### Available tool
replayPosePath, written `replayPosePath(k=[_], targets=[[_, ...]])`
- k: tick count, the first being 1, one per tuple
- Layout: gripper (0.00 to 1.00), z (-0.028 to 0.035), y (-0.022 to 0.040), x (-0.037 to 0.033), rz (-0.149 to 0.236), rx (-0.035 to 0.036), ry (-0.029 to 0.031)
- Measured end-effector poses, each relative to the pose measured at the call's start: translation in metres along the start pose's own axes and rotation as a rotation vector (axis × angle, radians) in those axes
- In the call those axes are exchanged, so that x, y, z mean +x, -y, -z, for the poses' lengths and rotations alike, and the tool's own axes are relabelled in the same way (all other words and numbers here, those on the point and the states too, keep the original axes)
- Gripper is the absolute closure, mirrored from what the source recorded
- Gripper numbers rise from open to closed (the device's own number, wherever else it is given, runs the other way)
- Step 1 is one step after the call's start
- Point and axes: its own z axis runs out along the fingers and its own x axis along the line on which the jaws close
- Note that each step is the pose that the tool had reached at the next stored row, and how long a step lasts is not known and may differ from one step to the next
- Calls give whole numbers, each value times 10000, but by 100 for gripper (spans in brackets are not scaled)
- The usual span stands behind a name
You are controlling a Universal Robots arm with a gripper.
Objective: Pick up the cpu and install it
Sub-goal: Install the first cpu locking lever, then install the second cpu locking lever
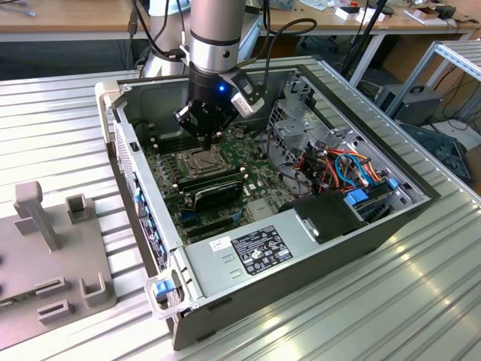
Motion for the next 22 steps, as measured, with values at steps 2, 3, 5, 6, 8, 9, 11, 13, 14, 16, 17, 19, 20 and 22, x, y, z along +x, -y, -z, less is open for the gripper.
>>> replayPosePath(k=[2, 3, 5, 6, 8, 9, 11, 13, 14, 16, 17, 19, 20, 22], targets=[[89, -1, 6, -1, 4, -2, 1], [89, -2, 18, -1, 3, -2, 1], [89, -4, 53, 1, 2, -1, 0], [89, -4, 69, 2, 2, -1, -1], [89, -5, 80, 2, 1, -1, -1], [89, -5, 80, 2, 0, -1, -1], [89, -5, 87, 2, 2, 0, -1], [89, -5, 93, 3, 2, 0, -1], [89, -6, 93, 3, 1, 0, -1], [89, -6, 94, 3, 1, -1, -1], [89, -6, 94, 3, 1, 0, -1], [89, -6, 95, 3, 1, -1, -1], [89, -6, 96, 3, 1, 0, -1], [89, -6, 97, 3, 1, 0, -1]])
